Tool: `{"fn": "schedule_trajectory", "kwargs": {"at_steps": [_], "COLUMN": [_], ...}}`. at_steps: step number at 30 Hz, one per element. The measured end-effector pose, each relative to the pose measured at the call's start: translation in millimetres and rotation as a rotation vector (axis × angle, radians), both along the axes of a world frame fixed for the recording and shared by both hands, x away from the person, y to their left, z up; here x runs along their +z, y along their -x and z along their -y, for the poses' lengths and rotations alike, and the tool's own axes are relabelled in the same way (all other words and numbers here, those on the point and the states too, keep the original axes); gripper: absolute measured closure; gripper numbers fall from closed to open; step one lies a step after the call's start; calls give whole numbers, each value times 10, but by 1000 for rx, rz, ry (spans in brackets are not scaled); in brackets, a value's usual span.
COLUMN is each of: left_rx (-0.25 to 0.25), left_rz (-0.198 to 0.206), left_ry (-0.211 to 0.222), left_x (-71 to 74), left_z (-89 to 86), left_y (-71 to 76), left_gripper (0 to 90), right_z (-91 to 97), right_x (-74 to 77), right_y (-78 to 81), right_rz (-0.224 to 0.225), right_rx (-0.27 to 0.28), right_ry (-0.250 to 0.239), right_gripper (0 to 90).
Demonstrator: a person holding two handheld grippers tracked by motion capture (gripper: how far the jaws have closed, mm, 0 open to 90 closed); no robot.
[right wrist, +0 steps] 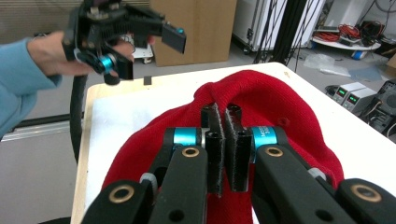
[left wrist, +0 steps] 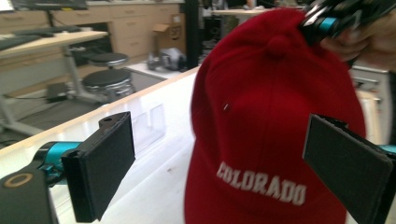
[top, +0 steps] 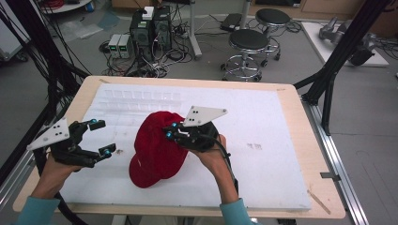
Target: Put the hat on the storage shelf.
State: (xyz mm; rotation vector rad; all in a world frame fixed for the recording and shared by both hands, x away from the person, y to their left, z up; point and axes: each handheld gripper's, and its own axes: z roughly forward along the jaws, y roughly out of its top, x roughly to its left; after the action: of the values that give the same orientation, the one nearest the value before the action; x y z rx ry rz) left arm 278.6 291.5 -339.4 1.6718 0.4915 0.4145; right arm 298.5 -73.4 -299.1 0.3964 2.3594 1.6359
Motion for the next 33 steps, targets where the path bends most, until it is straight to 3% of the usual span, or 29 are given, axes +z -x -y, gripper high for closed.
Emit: {"fn": "schedule_trajectory", "kwargs": {"at_steps": [5,9,11,16,20,25,33], "left_rx": [-56,-113,-120,-141,-157,-162,-187], "left_rz": [-29,-56,-78,-79,-81,-112,-91], "left_ry": [-47,-47,-51,-69,-111,-136,-175], "left_x": [185,294,330,397,435,433,478], "left_z": [121,213,252,378,511,659,821], "left_y": [-45,-103,-143,-190,-223,-305,-309], "left_gripper": [82,58,58,58,58,58,58], "right_z": [-18,-39,-50,-78,-100,-142,-184], "right_x": [8,11,16,38,48,67,86], "right_y": [-2,-6,-3,-7,-6,5,7], "right_rz": [2,6,6,12,17,27,42], "right_rx": [-1,6,7,17,25,43,57], "right_ry": [5,6,5,10,11,14,17], "right_gripper": [878,878,878,877,878,877,878]}}
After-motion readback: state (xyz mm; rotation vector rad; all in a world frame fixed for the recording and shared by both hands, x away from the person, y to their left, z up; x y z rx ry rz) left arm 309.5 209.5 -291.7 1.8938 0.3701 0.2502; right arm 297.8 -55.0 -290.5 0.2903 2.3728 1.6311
